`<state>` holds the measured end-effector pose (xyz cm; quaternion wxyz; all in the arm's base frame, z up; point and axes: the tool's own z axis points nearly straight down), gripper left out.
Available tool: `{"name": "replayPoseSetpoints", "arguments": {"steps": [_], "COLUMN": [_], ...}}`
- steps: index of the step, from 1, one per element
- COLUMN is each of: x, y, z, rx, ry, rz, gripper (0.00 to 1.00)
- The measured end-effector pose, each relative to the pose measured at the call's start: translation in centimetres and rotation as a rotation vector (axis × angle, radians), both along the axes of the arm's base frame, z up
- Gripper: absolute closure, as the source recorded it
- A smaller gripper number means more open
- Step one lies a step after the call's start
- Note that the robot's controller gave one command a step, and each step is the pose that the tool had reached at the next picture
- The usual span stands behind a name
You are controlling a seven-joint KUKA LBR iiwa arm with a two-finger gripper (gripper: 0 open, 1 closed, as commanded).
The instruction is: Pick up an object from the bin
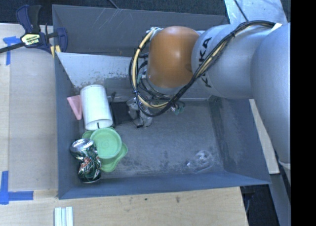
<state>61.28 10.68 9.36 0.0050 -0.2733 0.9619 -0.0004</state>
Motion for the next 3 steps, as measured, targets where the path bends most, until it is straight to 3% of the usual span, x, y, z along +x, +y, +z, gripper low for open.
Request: {"name": "replayPoseSetpoints", "arguments": {"steps": [1,2,3], "x": [-0.9,-1.8,0.0], "y": [0.7,0.3,3.5], "z": [1.7,8.1,10.8], "rx": [-0.001,-0.002,0.001], "ry": [0.01,0.012,0.001], "rz": [-0.01,-0.017,-0.049], "gripper": [1.0,1.0,1.0]}}
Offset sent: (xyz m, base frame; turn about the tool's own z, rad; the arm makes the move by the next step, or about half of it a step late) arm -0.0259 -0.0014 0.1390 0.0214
